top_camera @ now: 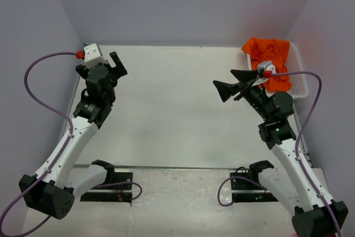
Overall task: Fold and stack the t-shirts
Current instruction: Grab crumpled tshirt from bin with the right arm
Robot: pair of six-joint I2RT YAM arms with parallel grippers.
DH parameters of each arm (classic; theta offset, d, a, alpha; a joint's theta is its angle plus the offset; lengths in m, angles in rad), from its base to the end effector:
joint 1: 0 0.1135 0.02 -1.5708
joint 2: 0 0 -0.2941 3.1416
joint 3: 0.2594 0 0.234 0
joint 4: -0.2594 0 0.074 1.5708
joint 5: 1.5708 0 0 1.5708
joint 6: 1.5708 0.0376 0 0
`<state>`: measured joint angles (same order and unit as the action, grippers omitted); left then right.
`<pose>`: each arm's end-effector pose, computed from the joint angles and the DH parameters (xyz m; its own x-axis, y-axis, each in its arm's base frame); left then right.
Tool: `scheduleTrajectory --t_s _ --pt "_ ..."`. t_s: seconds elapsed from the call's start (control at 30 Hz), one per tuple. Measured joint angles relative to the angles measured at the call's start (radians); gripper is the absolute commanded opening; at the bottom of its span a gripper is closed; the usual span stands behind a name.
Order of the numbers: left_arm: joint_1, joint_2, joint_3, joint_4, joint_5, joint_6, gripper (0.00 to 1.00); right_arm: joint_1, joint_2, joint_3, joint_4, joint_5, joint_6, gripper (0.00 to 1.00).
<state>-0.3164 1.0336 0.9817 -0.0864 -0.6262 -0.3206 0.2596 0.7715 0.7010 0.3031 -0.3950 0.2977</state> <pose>0.1988 -0.0419 0.4000 -0.0299 -0.2589 -0.9654 -0.3256 0.9157 -0.2354 0.1362 0.0511 0.3875 0.0373 0.2900 -0.9563 -0.6378 0.7436 0.2006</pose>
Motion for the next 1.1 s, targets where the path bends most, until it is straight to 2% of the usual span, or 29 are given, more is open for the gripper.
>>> scheduleTrajectory --t_s 0.13,0.37,0.47,0.5,0.7,0.73,0.77,0.9,1.1 --pt "0.000 0.002 0.025 -0.031 0.057 0.002 1.00 -0.013 0.140 0.150 -0.066 -0.037 0.061 0.99" --pt "0.000 0.021 0.014 -0.093 0.135 0.002 1.00 -0.048 0.510 0.549 -0.322 0.280 -0.029 0.99" --pt "0.000 0.017 0.014 -0.097 0.144 -0.006 1.00 -0.126 0.684 0.687 -0.388 0.326 -0.048 0.99" --pt "0.000 0.021 0.015 -0.099 0.144 -0.011 1.00 -0.156 0.735 0.720 -0.408 0.325 -0.048 0.93" --pt "0.000 0.049 0.022 -0.135 0.155 -0.061 1.00 -0.331 1.113 1.074 -0.615 0.433 -0.003 0.87" --pt "0.000 0.049 0.022 -0.140 0.158 -0.063 1.00 -0.346 1.162 1.117 -0.636 0.451 -0.003 0.84" --pt "-0.001 0.049 0.023 -0.141 0.160 -0.063 1.00 -0.357 1.209 1.155 -0.658 0.467 -0.003 0.76" --pt "-0.001 0.049 0.026 -0.142 0.174 -0.061 1.00 -0.368 1.340 1.255 -0.760 0.488 -0.006 0.71" --pt "-0.008 0.045 0.026 -0.140 0.220 -0.052 1.00 -0.364 1.376 1.221 -0.821 0.547 -0.027 0.73"
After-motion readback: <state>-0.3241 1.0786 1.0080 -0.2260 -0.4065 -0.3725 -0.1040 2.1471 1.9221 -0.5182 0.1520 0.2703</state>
